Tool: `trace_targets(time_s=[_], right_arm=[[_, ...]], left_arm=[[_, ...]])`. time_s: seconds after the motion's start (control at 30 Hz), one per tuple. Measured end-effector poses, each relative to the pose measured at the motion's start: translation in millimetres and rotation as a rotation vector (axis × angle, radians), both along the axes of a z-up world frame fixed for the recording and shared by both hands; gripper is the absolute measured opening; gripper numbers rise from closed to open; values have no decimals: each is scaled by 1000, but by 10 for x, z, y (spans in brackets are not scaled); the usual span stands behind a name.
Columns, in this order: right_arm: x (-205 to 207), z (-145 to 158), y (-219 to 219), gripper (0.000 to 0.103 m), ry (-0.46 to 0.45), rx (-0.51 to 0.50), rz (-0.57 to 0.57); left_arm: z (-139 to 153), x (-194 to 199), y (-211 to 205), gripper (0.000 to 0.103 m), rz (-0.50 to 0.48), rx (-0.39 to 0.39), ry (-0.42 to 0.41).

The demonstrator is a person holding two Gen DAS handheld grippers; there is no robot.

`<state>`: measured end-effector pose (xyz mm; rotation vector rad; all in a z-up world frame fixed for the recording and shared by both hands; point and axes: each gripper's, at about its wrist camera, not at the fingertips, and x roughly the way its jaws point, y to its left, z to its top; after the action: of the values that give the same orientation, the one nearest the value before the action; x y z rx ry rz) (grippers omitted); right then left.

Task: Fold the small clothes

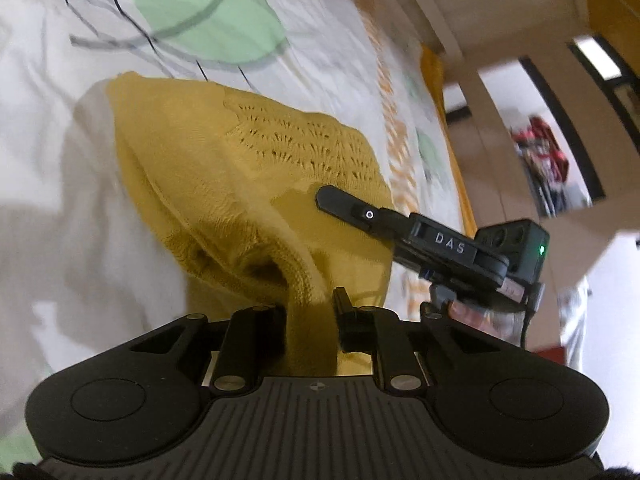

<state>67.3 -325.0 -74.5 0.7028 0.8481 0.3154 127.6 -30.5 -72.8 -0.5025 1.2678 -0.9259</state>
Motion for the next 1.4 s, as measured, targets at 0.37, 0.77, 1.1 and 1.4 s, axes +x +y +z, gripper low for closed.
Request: trace_targets(time_s=[0.37,0.77,1.1,1.4], right_arm=[[-975,14,-60,42,24,-88,-104],[-1166,29,-100,58,-50,-372,-267],[-1299,250,90,70,-151,-454,-235],[-1033,129,272,78,-112,-560,-184]], left_arm=[[-103,-826,1,19,-85,99,-74],[-74,-1100,398,42,117,276,-219],[373,-1084,124,46,185,342,-548],[-73,-397,-307,50,184,529,-530]])
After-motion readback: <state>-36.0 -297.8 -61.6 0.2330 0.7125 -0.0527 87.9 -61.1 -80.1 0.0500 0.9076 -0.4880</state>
